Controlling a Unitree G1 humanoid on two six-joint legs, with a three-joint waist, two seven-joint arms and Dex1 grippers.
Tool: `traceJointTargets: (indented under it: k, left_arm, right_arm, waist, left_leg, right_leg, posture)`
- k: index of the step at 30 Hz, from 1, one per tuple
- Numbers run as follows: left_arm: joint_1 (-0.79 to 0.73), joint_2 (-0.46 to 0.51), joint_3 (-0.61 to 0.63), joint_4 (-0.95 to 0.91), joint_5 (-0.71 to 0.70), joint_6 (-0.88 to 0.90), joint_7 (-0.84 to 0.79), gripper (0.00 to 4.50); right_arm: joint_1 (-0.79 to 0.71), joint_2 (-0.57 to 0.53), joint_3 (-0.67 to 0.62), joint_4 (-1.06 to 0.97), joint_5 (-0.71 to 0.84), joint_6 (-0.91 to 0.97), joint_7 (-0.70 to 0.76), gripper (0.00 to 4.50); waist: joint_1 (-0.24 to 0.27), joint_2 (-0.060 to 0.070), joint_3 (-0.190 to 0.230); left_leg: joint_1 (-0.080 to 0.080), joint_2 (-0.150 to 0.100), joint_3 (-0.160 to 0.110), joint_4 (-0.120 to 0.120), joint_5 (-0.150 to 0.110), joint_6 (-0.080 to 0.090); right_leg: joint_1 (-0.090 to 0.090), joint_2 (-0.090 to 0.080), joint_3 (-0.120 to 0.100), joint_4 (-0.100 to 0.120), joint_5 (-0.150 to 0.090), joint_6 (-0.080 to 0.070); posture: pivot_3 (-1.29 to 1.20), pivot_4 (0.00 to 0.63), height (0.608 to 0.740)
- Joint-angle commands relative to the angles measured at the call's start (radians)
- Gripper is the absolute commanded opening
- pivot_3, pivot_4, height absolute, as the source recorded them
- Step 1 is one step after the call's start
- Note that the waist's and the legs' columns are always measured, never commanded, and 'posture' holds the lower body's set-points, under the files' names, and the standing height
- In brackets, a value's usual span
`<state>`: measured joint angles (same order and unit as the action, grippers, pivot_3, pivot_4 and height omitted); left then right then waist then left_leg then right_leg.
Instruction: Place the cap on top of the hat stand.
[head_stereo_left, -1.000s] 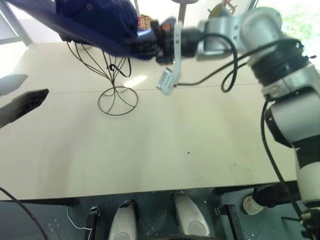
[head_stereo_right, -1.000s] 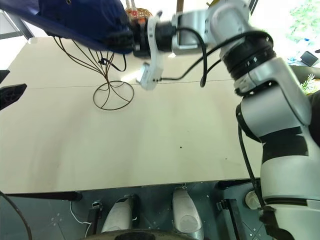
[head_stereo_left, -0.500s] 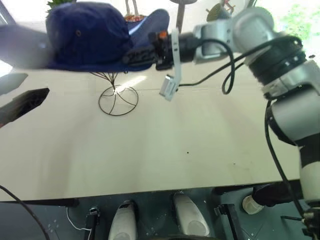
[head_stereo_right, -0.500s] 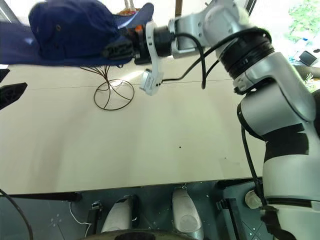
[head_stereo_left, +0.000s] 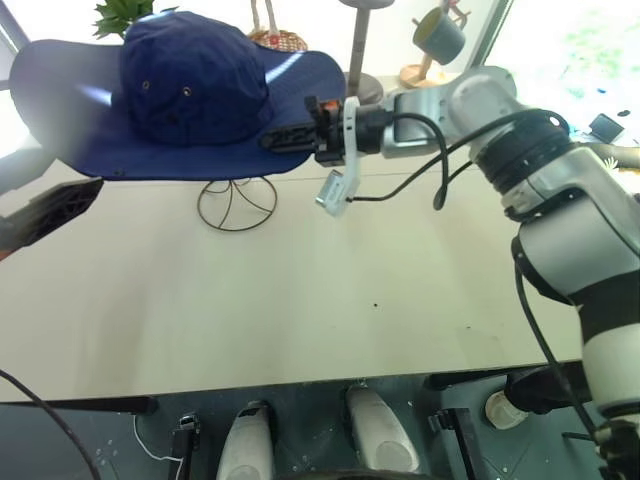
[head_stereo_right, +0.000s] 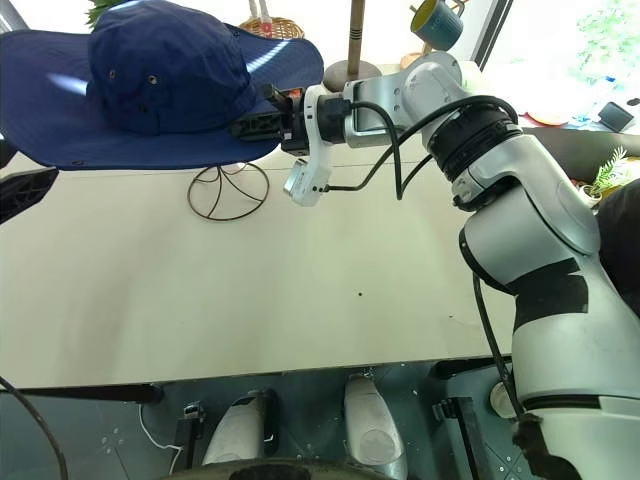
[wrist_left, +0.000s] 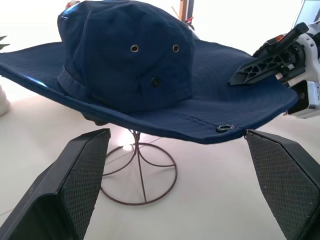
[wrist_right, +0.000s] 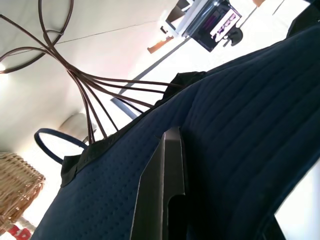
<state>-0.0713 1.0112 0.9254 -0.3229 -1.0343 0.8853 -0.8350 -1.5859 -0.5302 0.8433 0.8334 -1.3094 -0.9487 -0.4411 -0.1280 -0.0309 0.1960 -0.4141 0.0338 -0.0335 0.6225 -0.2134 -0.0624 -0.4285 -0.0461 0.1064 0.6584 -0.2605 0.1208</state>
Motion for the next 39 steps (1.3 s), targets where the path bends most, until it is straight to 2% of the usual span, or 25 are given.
traceJointTargets:
  k: [1,5,13,19,23,29,31,35,39]
  left_arm:
    - [0.009,0.021,0.052,-0.009,-0.013,-0.001,-0.004,4.50]
    - [0.038,0.024,0.081,-0.023,-0.023,0.015,-0.008,4.50]
    - [0.129,0.030,0.174,-0.036,-0.025,0.051,-0.041,4.50]
    - [0.154,0.037,0.194,-0.030,-0.023,0.048,-0.052,4.50]
    - [0.159,0.044,0.199,-0.033,-0.024,0.051,-0.061,4.50]
    - [0.212,0.059,0.277,-0.043,-0.024,0.078,-0.105,4.50]
    - [0.241,0.059,0.305,-0.043,-0.005,0.075,-0.122,4.50]
    - [0.277,0.072,0.357,-0.022,0.027,0.068,-0.152,4.50]
    - [0.301,0.080,0.376,-0.006,0.064,0.051,-0.180,4.50]
  right_arm:
    - [-0.009,0.003,-0.041,-0.004,0.055,0.012,0.024,1.59]
    - [0.004,-0.015,-0.047,-0.027,0.081,0.009,0.046,3.39]
    - [0.085,-0.115,-0.105,-0.139,0.179,-0.038,0.159,3.39]
    - [0.143,-0.177,-0.177,-0.195,0.292,-0.077,0.287,3.39]
    - [0.170,-0.183,-0.224,-0.221,0.360,-0.083,0.360,4.44]
    - [0.248,-0.235,-0.307,-0.280,0.471,-0.071,0.480,4.44]
    - [0.302,-0.267,-0.342,-0.269,0.658,-0.053,0.614,4.44]
    - [0.464,-0.386,-0.429,-0.390,1.265,0.169,1.084,4.44]
    - [0.582,-0.532,-0.575,-0.567,1.709,0.596,1.497,4.44]
  waist:
    - [0.000,0.000,0.000]
    - [0.000,0.000,0.000]
    - [0.002,0.000,0.000]
    - [0.003,0.000,0.000]
    - [0.000,0.000,0.000]
    - [0.004,0.000,0.000]
    - [0.006,0.000,0.000]
    - [0.012,-0.001,0.000]
    - [0.012,0.001,0.001]
  left_leg:
    - [0.000,0.000,0.000,0.000,0.000,0.000]
    - [0.001,0.000,0.000,0.000,0.000,0.000]
    - [0.001,0.000,0.000,0.000,0.000,0.000]
    - [0.001,0.000,0.000,0.000,0.000,0.000]
    - [0.003,0.000,0.000,0.000,0.000,0.000]
    - [0.003,0.000,0.000,0.000,0.000,0.000]
    - [0.003,0.000,0.000,0.000,0.000,0.000]
    - [0.005,0.000,0.000,0.001,0.000,0.000]
    - [0.007,0.000,0.000,0.001,0.000,0.000]
  right_leg:
    - [0.000,0.000,0.000,0.000,0.000,0.000]
    - [0.000,0.000,0.000,0.001,0.000,0.000]
    - [0.000,0.000,0.000,0.001,0.000,-0.001]
    - [0.001,0.000,0.000,0.001,-0.002,-0.003]
    - [0.002,0.000,0.000,0.001,-0.002,-0.003]
    - [0.003,0.000,0.000,0.001,-0.002,-0.004]
    - [0.003,0.000,0.000,0.001,-0.002,-0.004]
    - [0.009,0.000,0.000,-0.001,-0.002,-0.004]
    - [0.012,0.000,0.000,-0.004,-0.003,-0.004]
  posture:
    - [0.00,0.150,0.740]
    - [0.00,0.150,0.740]
    - [0.00,0.150,0.740]
    - [0.00,0.150,0.740]
    - [0.00,0.150,0.740]
    - [0.00,0.150,0.740]
    - [0.00,0.150,0.740]
    - [0.00,0.150,0.740]
    - [0.00,0.150,0.740]
